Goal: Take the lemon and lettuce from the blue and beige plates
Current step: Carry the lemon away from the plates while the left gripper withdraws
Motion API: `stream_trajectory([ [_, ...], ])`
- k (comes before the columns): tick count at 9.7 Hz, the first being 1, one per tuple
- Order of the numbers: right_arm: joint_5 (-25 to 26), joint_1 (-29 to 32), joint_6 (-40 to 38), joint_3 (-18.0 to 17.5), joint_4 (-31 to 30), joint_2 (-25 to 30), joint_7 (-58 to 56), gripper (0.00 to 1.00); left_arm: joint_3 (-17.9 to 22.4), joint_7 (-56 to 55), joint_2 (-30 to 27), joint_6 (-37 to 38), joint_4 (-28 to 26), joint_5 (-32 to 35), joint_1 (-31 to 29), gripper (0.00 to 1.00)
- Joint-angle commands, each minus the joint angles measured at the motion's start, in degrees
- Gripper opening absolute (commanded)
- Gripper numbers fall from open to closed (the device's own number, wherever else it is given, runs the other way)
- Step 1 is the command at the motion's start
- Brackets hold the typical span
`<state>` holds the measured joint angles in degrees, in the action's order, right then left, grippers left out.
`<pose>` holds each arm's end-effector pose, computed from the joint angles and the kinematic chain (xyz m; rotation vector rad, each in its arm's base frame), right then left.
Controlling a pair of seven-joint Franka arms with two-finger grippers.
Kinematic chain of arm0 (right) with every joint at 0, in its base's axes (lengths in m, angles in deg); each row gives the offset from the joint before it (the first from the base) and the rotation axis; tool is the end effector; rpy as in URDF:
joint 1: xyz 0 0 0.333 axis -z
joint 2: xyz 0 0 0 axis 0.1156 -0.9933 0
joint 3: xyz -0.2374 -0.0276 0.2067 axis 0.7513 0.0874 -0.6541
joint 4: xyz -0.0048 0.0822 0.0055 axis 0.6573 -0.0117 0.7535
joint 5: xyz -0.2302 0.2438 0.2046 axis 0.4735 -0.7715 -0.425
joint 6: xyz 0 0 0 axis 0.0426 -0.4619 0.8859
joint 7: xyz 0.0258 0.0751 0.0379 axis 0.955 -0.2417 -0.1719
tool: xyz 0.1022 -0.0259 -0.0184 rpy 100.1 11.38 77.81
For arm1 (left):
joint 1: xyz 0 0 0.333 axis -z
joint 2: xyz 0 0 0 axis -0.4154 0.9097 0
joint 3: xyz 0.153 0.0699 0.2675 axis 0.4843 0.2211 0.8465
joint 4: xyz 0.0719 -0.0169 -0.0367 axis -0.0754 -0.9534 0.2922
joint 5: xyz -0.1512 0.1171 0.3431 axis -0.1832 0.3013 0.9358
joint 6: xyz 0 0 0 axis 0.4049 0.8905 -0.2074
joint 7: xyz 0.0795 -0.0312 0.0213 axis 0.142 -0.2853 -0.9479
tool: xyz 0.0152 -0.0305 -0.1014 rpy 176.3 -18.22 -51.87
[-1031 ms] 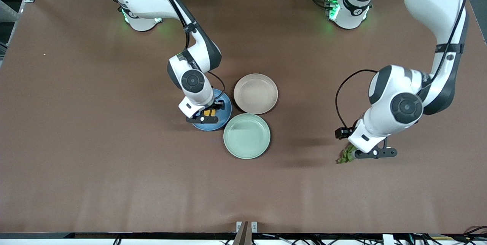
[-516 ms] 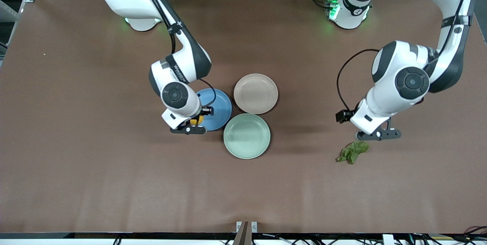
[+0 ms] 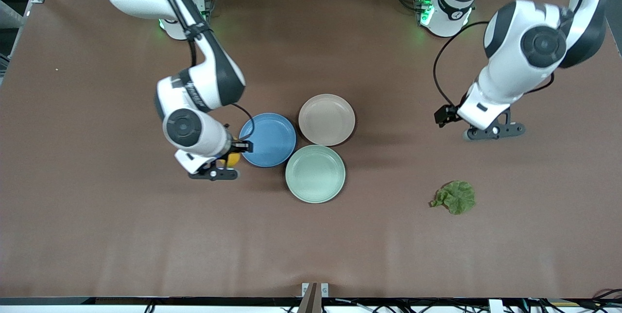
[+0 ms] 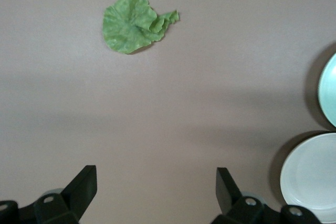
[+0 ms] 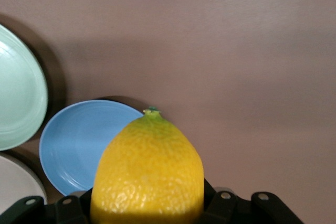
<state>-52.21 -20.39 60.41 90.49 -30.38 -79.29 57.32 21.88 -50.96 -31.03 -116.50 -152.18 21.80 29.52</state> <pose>0.6231 0.2661 0.3500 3.1161 -0.0053 -0.3097 0.5398 -0.1560 0.4622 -3.1160 -0.1170 -0.0188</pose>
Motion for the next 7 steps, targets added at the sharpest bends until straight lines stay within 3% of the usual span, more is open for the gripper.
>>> stream_trajectory([
  [1,-0.9,4.2,-3.2,-0.6,0.1,2.5,-3.9,0.29,1.0,0.3,-3.2,3.5,1.7,-1.5,0.3,1.00],
  [7,0.3,9.7,-9.2,-0.2,-0.1,4.0,-9.9,0.28,1.0,6.1,-2.6,14.8,18.0,-2.0,-0.3,1.00],
])
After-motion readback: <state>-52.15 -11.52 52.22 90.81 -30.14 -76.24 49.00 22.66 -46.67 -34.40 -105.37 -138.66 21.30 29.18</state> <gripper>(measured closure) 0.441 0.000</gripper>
